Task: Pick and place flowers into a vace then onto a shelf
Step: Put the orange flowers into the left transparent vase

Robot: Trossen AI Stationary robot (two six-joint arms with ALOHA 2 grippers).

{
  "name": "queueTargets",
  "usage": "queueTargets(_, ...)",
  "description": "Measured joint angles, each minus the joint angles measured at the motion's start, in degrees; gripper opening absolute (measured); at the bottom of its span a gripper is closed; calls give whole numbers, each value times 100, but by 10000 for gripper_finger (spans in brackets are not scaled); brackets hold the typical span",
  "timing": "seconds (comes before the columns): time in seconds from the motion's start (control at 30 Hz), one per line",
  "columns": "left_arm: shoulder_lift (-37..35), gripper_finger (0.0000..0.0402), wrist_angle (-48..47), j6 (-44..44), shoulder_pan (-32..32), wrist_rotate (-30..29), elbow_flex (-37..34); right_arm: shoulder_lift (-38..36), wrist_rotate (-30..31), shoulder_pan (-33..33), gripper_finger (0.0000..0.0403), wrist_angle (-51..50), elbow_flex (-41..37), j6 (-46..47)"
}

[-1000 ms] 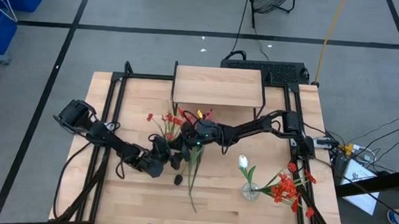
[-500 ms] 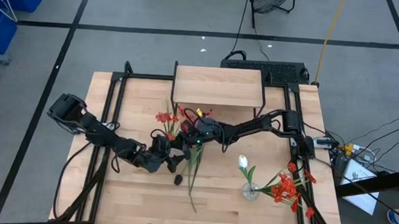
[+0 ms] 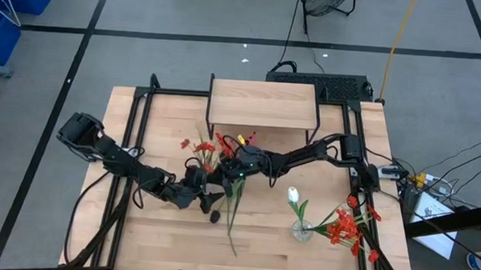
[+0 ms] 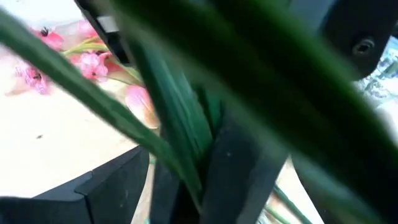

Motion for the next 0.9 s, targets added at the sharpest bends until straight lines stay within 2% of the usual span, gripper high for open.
queueTargets(0.13, 0, 399, -1, 277, -7, -43, 0, 0, 0, 0, 0, 4, 0, -14)
queueTargets(0.33, 4, 400, 16, 846, -160, -732, 0, 0, 15, 0, 0, 4, 0, -41)
queueTargets(0.53, 4, 400, 5, 1174, -294, -1022, 0, 0, 37, -11, 1, 4, 0, -137)
queueTargets(0.7, 4, 400, 63, 1076, -360, -936, 0, 0, 33, -11, 13, 35, 0, -262)
queueTargets(0.9, 7, 400, 306, 1016, -416, -519, -4, 7, 20, -11, 31, 334, -2, -451)
